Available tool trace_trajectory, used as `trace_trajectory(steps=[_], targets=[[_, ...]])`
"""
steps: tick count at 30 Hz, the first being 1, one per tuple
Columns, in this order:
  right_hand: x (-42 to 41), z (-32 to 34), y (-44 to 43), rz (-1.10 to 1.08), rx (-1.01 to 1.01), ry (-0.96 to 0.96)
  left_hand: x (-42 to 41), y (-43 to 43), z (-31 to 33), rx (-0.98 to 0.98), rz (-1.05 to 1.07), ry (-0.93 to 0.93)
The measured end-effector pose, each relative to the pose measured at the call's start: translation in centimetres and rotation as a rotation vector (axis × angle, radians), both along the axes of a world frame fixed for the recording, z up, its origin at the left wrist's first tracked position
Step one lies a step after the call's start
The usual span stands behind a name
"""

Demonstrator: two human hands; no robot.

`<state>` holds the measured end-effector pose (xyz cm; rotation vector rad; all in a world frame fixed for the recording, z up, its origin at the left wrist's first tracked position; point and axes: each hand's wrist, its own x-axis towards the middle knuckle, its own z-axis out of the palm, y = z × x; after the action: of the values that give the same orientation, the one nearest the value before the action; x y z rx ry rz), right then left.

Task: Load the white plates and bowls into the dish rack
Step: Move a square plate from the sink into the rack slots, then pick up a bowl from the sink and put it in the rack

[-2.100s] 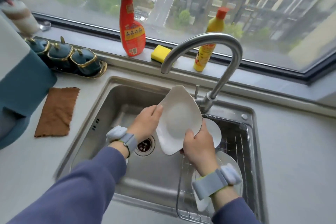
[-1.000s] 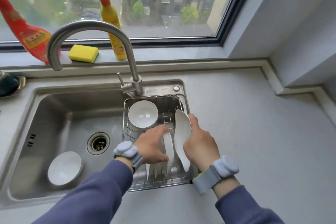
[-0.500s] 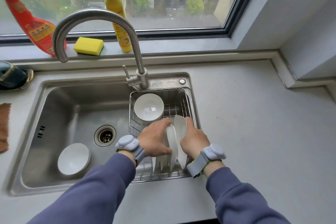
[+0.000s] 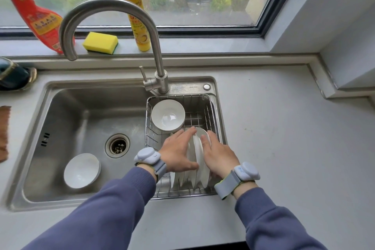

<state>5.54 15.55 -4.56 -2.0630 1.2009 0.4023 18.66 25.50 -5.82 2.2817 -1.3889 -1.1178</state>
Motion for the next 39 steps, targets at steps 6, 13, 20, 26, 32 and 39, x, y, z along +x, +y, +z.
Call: trace_trajectory(steps=[6, 13, 20, 26, 32, 39], targets=[[-0.2, 0.1, -0.1, -0.007, -0.022, 0.011, -0.2, -0.4, -0.4, 0.014, 0.002, 0.002], [1.7, 3.2, 1.1, -0.16, -0.22, -0.153, 0.7, 0.3, -0.6, -0.054, 0.003, 0.021], [9.3, 5.6, 6.2, -0.042, -0.169, -0.518, 6.8, 5.6, 0.4, -0.273, 0.368, 0.086], [17.2, 2.2, 12.7, 0.048, -0.004, -0.497, 14.5, 12.7, -0.6, -0.175, 0.526, 0.052], [23.5, -3.2, 18.5, 0.023, 0.179, -0.279, 20.5, 19.8, -4.2, 0.101, 0.661, 0.009], [27.6, -11.6, 22.8, 0.044, 0.333, 0.06, 23.4, 25.1, -8.6, 0.479, 0.684, 0.03]])
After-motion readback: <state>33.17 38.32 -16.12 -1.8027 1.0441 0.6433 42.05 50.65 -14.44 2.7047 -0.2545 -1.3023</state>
